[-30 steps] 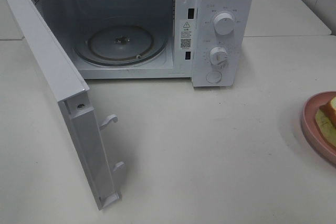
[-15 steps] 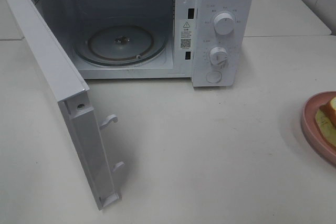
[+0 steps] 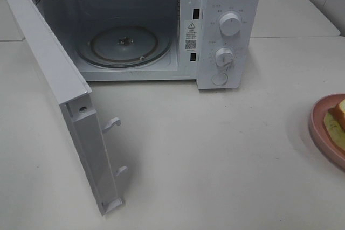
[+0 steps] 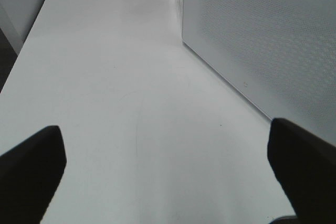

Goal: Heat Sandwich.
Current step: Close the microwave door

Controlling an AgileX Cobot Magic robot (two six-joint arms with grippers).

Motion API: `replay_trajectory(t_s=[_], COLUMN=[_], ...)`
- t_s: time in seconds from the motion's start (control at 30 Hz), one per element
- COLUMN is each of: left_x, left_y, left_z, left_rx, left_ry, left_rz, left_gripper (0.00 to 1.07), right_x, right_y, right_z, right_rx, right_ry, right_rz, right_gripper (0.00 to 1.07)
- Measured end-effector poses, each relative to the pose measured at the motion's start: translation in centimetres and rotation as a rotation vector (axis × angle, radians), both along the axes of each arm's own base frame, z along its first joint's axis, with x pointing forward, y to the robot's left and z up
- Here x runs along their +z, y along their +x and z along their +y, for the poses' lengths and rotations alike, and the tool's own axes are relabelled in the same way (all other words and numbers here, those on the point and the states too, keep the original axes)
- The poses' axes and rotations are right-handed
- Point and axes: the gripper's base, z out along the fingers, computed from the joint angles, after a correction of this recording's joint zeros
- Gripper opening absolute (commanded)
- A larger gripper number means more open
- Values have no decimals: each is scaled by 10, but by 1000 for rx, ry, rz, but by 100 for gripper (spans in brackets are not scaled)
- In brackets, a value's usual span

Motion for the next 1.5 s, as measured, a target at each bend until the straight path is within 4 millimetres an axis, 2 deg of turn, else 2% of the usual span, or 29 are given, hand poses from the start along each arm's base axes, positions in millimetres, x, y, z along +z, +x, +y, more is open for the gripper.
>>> replay_trajectory(t_s=[0.27,0.5,0.53,0.57,0.63,0.67,0.7,0.73,0.8,0.83,0.87,0.9,1.0,1.03,1.1,1.17,1.23,1.27,1.37,1.47,1.5], left_x=[0,19,22,22,24,25,25,25,25,24,24,23,20,20,20,18,18,15,13,5,5], left_y=[0,12,21,21,31,43,43,47,59,70,70,76,102,102,114,135,140,153,164,190,190], left_z=[-1,-2,-2,-2,-2,-2,-2,-2,-3,-3,-3,-4,-5,-5,-5,-6,-6,-6,-7,-8,-8], left_rx=[-10,-10,-8,-8,-4,-4,-4,-4,-4,-4,-4,-4,-4,-4,-3,-4,-4,-5,-5,-7,-7], left_ry=[-15,-16,-14,-14,-6,-6,-6,-5,-4,-3,-3,-3,-1,-1,4,7,7,7,6,5,5], left_rz=[1,-20,-19,-19,-14,5,5,14,43,67,67,85,114,114,96,69,61,52,25,-7,-7], left_gripper=[104,90,81,81,69,61,61,45,27,10,10,1,0,0,0,0,0,0,0,0,0], right_x=[0,0,0,0,0,0,0,0,0,0,0,0,0,0,0,0,0,0,0,0,0], right_y=[0,0,0,0,0,0,0,0,0,0,0,0,0,0,0,0,0,0,0,0,0], right_z=[0,0,0,0,0,0,0,0,0,0,0,0,0,0,0,0,0,0,0,0,0], right_rx=[0,0,0,0,0,0,0,0,0,0,0,0,0,0,0,0,0,0,0,0,0], right_ry=[0,0,0,0,0,0,0,0,0,0,0,0,0,0,0,0,0,0,0,0,0], right_rz=[0,0,0,0,0,0,0,0,0,0,0,0,0,0,0,0,0,0,0,0,0], right_gripper=[76,76,76,76,76,76,76,76,76,76,76,76,76,76,76,76,76,76,76,76,76])
